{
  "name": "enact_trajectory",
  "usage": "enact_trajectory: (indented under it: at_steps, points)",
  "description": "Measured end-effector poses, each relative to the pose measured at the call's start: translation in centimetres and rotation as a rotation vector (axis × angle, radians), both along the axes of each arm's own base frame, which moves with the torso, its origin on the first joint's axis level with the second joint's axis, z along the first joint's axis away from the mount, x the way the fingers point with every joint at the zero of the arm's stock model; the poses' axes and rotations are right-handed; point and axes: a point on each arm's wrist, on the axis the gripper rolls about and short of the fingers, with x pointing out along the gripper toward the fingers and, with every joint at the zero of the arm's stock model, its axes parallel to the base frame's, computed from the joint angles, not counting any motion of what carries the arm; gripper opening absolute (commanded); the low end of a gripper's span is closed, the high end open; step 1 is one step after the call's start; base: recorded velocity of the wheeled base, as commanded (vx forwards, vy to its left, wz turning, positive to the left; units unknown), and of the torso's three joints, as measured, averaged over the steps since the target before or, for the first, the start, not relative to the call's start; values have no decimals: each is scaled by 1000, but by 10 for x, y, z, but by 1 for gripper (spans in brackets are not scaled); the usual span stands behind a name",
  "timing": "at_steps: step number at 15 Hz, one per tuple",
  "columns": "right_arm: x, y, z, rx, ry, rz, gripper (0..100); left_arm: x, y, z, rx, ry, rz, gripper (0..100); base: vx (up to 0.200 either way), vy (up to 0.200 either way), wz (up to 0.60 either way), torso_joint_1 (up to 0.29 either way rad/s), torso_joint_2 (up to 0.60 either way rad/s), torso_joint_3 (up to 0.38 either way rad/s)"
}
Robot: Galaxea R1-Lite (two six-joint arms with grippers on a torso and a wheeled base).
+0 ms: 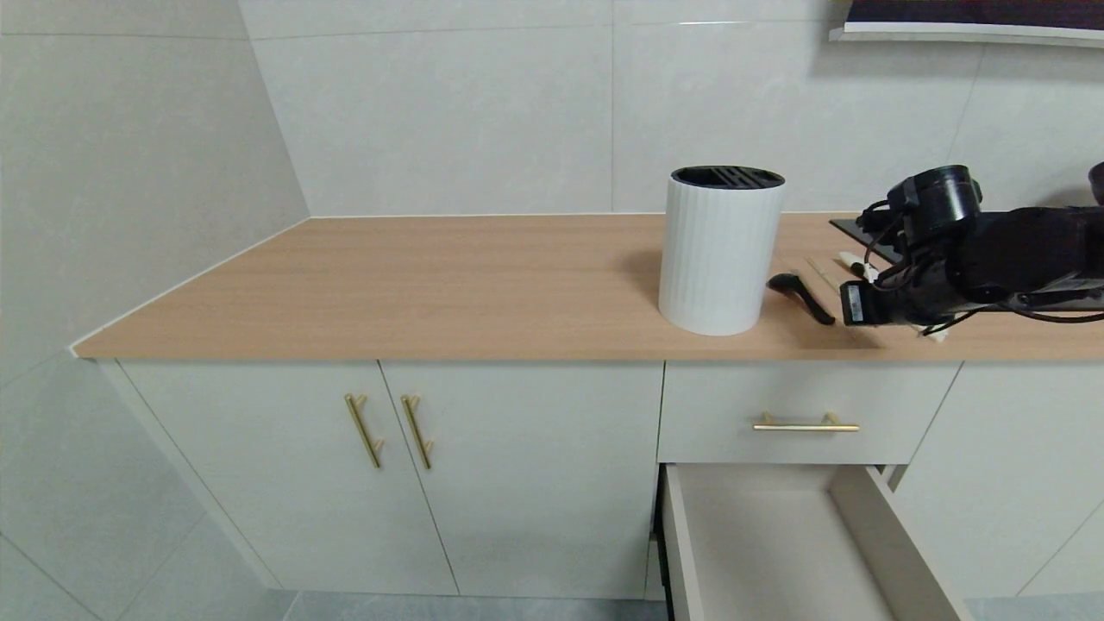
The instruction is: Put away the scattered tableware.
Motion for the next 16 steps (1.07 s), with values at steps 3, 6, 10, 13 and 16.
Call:
enact_trajectory:
  at_steps: [3, 6, 10, 13, 16]
  points:
    - [-21, -1, 19, 25, -43, -6, 0, 0, 0, 0, 0, 0, 0, 100, 0, 0, 0, 0, 0, 0]
    - [-53, -5, 36, 88, -72, -19, 0, 0, 0, 0, 0, 0, 0, 100, 0, 0, 0, 0, 0, 0]
    - [-118, -8, 45, 187, -13, 111, 0, 0, 0, 0, 0, 0, 0, 100, 0, 0, 0, 0, 0, 0]
    - [-169, -11, 40, 230, 51, 225, 0, 0, 0, 0, 0, 0, 0, 100, 0, 0, 0, 0, 0, 0]
    - [-198, -13, 35, 185, 53, 306, 0, 0, 0, 0, 0, 0, 0, 100, 0, 0, 0, 0, 0, 0]
